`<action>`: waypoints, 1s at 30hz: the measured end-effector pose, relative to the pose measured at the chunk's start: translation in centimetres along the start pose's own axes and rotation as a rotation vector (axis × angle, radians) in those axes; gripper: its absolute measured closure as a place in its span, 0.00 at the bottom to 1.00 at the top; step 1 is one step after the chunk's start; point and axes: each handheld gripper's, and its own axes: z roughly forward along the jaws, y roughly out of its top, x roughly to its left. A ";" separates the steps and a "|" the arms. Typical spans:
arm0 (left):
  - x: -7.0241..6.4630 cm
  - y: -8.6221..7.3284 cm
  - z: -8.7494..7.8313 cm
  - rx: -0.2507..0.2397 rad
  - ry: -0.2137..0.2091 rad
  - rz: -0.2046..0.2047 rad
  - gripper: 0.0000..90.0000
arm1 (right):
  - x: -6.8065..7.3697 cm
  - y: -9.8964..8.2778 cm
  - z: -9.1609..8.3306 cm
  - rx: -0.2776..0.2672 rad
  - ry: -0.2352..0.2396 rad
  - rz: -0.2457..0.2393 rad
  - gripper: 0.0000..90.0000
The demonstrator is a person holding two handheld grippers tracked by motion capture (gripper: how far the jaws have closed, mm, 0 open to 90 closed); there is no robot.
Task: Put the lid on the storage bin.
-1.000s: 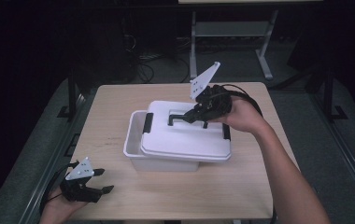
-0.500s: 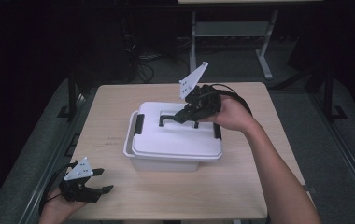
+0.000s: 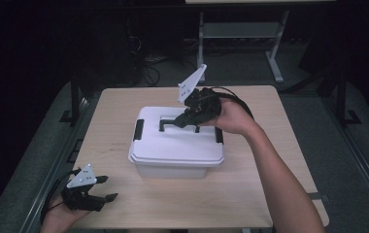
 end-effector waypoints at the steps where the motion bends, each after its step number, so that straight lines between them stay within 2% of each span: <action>1: 0.0 0.0 0.0 0.000 -0.001 -0.001 0.32 | -0.1 0.1 0.2 -0.002 0.000 -0.005 0.94; 19: 0.1 -0.2 0.0 0.003 -0.003 -0.006 0.32 | -1.4 1.0 2.8 0.000 0.026 -0.011 0.94; 26: 0.1 -0.3 -0.1 0.001 -0.001 -0.007 0.32 | -1.6 0.9 3.6 0.018 0.028 -0.013 0.94; 30: 0.1 -0.4 -0.1 0.002 -0.003 -0.013 0.32 | -1.8 0.6 3.9 0.020 0.029 0.002 0.93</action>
